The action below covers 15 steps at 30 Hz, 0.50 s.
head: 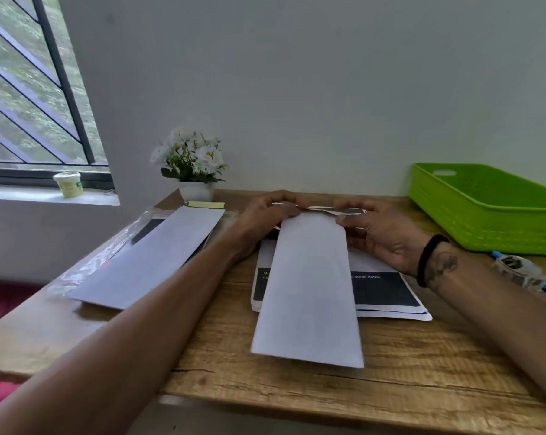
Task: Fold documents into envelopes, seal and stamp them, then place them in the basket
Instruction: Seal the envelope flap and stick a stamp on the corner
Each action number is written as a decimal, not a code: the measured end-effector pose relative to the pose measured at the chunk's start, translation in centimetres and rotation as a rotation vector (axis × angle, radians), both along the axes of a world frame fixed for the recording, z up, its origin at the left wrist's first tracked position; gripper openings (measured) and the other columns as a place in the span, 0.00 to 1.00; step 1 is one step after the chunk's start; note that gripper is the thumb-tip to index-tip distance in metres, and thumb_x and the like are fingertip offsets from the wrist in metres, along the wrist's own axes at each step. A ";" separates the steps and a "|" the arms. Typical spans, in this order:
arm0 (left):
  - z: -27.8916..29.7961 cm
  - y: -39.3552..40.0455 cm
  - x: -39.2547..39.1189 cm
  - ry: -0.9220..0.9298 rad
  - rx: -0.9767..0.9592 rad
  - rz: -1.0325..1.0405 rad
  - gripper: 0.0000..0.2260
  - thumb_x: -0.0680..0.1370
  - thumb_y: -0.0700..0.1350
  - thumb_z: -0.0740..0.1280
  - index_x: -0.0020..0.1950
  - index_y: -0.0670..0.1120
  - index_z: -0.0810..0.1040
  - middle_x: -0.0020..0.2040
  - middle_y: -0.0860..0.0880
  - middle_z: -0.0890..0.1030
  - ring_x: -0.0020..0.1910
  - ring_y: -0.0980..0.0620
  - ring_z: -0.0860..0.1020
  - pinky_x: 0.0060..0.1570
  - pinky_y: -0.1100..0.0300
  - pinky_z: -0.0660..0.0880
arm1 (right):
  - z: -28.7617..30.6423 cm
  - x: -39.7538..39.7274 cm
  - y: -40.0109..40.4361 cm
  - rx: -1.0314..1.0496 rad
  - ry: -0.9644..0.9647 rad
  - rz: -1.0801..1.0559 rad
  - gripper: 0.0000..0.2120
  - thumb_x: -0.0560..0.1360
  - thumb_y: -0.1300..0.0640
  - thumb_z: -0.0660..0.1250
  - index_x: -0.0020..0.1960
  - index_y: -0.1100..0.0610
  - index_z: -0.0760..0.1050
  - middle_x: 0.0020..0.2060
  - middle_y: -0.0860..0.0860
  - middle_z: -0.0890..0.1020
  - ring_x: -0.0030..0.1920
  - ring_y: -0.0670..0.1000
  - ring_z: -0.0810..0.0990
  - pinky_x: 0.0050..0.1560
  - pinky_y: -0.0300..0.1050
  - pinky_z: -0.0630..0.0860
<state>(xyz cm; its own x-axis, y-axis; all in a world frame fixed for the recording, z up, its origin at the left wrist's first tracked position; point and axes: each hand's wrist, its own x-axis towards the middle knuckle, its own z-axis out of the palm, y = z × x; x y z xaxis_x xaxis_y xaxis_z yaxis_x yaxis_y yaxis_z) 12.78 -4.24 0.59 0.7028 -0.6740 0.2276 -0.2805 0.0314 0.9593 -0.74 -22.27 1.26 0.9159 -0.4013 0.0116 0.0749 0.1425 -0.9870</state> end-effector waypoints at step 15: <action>0.0 -2.3 -3.9 -0.017 -0.093 -0.037 0.14 0.76 0.44 0.78 0.59 0.43 0.83 0.53 0.44 0.87 0.49 0.46 0.87 0.46 0.54 0.84 | -0.1 -1.0 0.5 -0.390 -0.044 -0.233 0.18 0.69 0.52 0.82 0.56 0.54 0.81 0.52 0.54 0.87 0.51 0.56 0.87 0.53 0.56 0.85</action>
